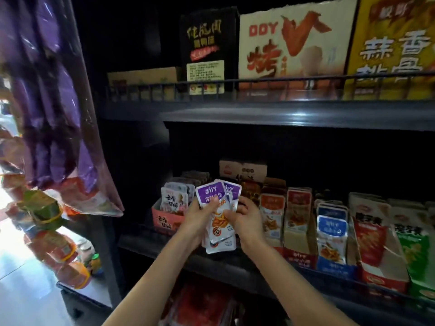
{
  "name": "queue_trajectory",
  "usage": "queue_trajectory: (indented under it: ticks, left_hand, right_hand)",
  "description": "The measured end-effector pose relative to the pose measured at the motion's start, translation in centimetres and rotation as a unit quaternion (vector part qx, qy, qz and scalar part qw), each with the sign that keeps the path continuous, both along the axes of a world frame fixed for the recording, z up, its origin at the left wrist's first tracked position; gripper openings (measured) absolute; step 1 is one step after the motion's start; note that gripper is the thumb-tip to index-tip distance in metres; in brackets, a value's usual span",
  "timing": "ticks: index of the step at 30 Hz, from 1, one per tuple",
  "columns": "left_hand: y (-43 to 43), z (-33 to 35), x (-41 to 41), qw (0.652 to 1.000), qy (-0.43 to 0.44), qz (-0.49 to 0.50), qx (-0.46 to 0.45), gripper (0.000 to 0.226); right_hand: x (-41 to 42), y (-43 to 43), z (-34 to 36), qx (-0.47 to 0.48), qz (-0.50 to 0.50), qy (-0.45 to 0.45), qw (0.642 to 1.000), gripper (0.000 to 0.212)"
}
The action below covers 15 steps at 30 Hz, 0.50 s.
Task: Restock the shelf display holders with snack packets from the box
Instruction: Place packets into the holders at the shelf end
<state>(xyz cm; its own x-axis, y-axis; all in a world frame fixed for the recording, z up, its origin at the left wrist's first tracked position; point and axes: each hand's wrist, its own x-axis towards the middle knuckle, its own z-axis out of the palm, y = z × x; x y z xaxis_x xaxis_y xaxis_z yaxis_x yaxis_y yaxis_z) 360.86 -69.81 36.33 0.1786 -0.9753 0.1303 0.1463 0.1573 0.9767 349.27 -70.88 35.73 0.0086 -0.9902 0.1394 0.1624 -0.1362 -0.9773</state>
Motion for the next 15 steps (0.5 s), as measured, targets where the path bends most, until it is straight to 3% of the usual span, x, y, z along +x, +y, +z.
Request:
queue_trajectory:
  ticks: [5, 8, 15]
  left_hand:
    - [-4.5, 1.4, 1.2, 0.998, -0.044, 0.028, -0.031, 0.033]
    - [-6.1, 1.1, 1.3, 0.996, -0.072, 0.033, -0.048, 0.026]
    - [-8.0, -1.2, 3.6, 0.996, -0.062, 0.058, -0.029, 0.034]
  right_hand:
    - [1.4, -4.4, 0.7, -0.026, -0.019, -0.026, 0.999, 0.037]
    - [1.8, -6.1, 0.4, -0.037, -0.025, -0.037, 0.998, 0.037]
    - [2.8, -7.3, -1.8, -0.05, 0.008, 0.018, 0.999, 0.031]
